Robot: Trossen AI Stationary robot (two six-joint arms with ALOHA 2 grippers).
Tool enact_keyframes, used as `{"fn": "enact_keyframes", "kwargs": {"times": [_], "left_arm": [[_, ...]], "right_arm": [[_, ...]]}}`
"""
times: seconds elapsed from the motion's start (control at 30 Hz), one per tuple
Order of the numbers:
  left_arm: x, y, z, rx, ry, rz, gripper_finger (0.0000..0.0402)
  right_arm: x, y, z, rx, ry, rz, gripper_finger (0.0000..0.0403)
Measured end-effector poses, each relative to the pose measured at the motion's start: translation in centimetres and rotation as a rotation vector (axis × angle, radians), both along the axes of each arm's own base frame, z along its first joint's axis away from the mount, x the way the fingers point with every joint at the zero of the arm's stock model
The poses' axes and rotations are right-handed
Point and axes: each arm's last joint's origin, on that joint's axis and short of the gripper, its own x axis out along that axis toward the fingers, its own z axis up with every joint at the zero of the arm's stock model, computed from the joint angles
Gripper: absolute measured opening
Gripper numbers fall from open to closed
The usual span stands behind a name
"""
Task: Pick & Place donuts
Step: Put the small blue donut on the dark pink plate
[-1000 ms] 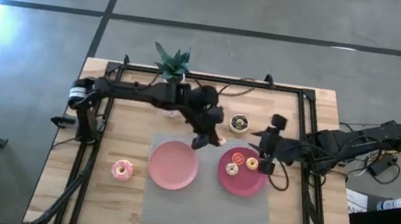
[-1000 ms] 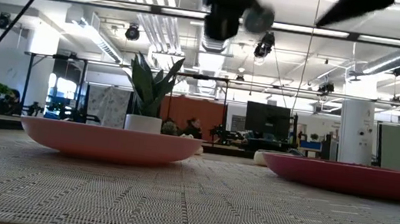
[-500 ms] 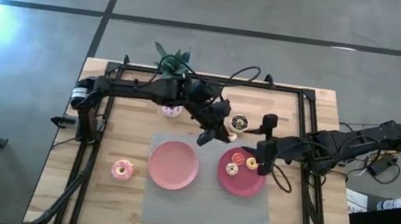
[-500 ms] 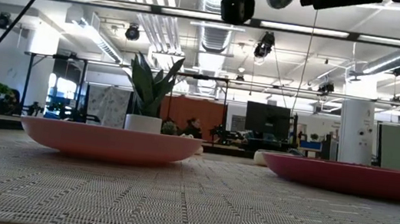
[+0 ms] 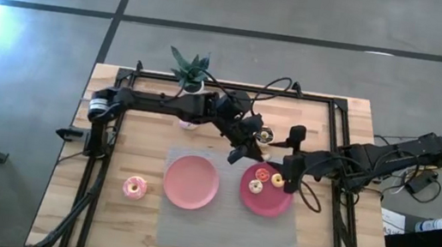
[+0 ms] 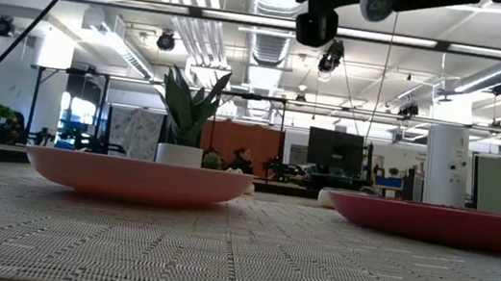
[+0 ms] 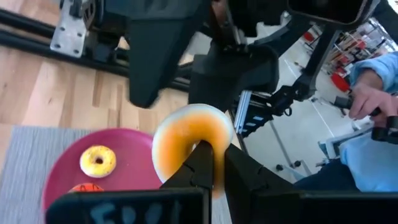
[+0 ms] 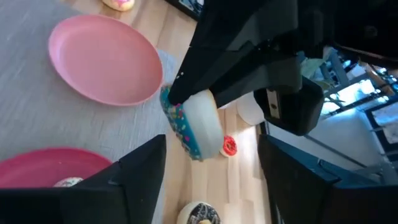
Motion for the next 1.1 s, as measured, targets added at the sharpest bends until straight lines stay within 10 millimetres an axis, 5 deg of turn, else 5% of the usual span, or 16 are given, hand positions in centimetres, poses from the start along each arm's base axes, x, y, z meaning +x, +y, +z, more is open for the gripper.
{"fn": "enact_keyframes", "kwargs": {"times": [0.67,1.1], "left_arm": [[0.35,0.18,-0.38,-0.003,-0.005,0.031,0.0002],[0.39,-0.02,-0.96,-0.049,0.046,0.093,0.0008]], "right_arm": [[0.41,-0.08,-0.44,0.091,0.027,0.028,0.0164],[0.26,-0.11,-0.72,0.166,0.038,-0.026,0.0038]]}}
